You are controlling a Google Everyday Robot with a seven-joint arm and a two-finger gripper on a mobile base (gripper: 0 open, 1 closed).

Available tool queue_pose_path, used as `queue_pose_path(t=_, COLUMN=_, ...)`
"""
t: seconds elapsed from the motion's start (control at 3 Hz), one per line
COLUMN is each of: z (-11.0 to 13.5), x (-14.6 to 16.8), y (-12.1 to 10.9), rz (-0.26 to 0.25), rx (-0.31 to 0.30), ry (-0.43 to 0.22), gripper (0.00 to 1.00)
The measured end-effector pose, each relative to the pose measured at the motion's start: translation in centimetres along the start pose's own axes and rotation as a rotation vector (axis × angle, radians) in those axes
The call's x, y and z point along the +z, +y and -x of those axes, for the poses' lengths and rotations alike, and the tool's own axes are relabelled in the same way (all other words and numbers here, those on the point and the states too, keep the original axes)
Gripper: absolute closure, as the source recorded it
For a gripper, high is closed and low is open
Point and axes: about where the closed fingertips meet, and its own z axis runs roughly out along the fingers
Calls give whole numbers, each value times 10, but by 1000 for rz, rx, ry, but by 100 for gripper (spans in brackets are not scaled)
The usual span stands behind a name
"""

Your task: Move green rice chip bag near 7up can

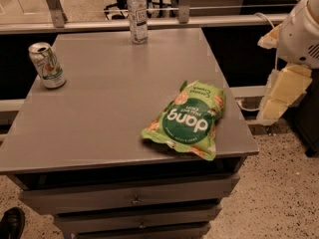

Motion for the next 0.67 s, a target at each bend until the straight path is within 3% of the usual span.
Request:
queue_pose_path(t=0.33, z=10, x=29, y=-20, rz=29, rx=32, ry=-70, gripper=0)
queue_pose_path(t=0.67, z=18, x=79, y=-35, rz=117, rx=159, ry=-152, gripper=0)
